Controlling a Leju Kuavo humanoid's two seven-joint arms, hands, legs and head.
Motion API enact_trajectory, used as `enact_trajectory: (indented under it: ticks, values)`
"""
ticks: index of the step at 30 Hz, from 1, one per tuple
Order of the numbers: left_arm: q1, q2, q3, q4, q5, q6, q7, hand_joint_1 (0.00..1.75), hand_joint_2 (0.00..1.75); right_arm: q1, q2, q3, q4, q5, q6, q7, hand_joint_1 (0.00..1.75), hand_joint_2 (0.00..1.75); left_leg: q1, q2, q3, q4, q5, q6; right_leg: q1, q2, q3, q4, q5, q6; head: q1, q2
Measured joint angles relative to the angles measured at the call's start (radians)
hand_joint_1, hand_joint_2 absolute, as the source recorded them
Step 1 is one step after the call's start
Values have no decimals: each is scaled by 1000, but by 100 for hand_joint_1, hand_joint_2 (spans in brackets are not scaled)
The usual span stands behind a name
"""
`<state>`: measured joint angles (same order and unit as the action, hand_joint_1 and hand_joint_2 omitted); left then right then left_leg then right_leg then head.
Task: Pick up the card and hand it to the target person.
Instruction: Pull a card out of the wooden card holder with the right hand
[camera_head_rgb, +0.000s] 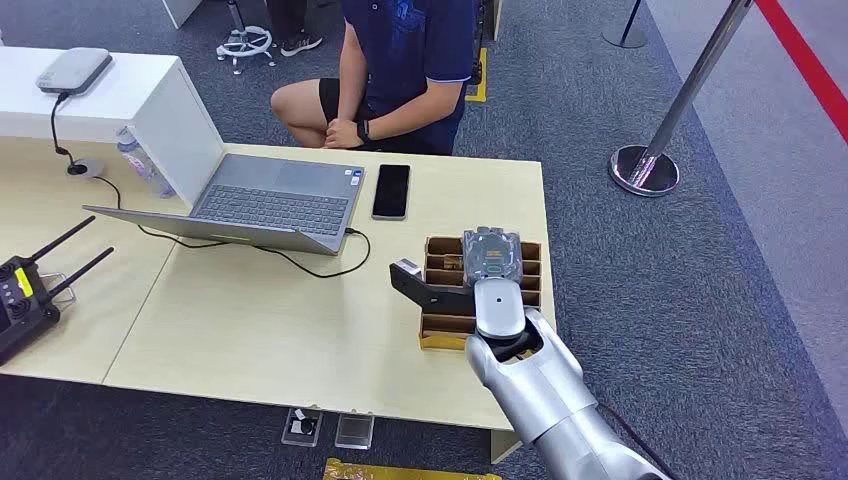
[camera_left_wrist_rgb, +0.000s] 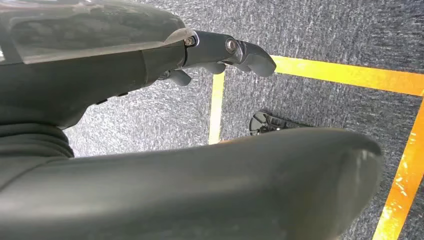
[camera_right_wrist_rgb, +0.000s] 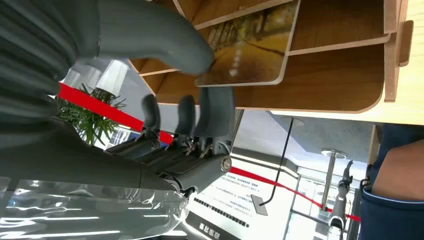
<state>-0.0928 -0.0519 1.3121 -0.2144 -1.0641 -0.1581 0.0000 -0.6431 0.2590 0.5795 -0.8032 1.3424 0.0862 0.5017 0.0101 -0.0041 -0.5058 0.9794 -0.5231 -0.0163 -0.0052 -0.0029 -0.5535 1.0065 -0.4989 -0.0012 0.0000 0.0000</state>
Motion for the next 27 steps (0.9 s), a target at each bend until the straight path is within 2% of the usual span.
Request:
enact_trajectory:
  ticks: [4,8,21,27]
  values:
    - [0,0,-6,0,-1,-18,-10,0,0,0,0,0,0,-1,0,0,169,175,0,0,0,0,0,0,0,0,0,0,0,0,0,0]
    - [0,0,-13,0,-1,-40,-28,0,175,0,-1,0,-1,-2,0,0,175,175,0,0,0,0,0,0,0,0,0,0,0,0,0,0]
    - [3,0,-36,1,-4,-62,-45,0,175,-1,-4,0,-1,-3,0,-3,175,175,0,0,0,0,0,0,0,0,0,0,0,0,0,0]
    - [3,0,-36,2,4,-36,-29,0,175,-2,-4,0,-2,-4,-1,-3,175,175,0,0,0,0,0,0,0,0,0,0,0,0,0,0]
